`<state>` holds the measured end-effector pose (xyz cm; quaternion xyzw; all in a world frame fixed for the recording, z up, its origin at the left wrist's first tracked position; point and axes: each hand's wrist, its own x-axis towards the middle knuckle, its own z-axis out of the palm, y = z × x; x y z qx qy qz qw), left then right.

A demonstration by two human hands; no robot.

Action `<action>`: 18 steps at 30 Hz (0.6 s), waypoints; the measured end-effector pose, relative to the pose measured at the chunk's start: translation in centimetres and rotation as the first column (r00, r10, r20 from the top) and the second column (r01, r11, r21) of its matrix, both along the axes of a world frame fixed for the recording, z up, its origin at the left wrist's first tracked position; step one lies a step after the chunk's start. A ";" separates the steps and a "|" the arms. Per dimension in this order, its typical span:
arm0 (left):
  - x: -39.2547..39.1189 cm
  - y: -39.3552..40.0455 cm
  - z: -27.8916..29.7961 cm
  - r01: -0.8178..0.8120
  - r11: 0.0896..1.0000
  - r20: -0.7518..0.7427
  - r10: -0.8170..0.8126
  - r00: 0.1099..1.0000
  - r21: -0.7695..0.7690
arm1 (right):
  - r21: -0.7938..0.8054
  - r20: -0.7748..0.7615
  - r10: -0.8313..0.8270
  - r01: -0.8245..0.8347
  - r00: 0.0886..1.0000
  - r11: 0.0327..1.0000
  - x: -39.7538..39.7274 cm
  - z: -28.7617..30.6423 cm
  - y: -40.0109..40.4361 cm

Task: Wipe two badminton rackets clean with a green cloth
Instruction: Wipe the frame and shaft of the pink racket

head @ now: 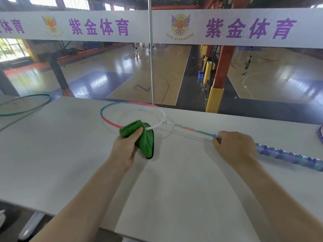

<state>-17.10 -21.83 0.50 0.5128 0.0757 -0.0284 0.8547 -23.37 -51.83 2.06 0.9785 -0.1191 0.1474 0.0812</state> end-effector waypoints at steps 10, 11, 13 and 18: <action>0.5 -4.5 -0.3 -0.154 0.987 0.055 0.152 0.987 0.037 | -0.018 0.004 0.035 -0.035 0.999 0.999 -0.4 0.0 2.1; 0.6 -4.6 -0.4 -0.153 0.987 0.043 0.151 0.988 0.049 | -0.024 0.002 0.028 -0.028 1.000 0.999 -0.5 0.1 1.9; 0.6 -4.8 -0.5 -0.146 0.986 0.033 0.144 0.989 0.080 | -0.034 -0.002 0.022 -0.023 1.000 0.999 -0.6 0.1 1.4; 0.1 -5.2 -0.7 -0.131 0.991 0.013 0.131 0.991 -0.005 | -0.054 -0.006 0.028 -0.028 1.000 0.998 -0.4 0.2 0.5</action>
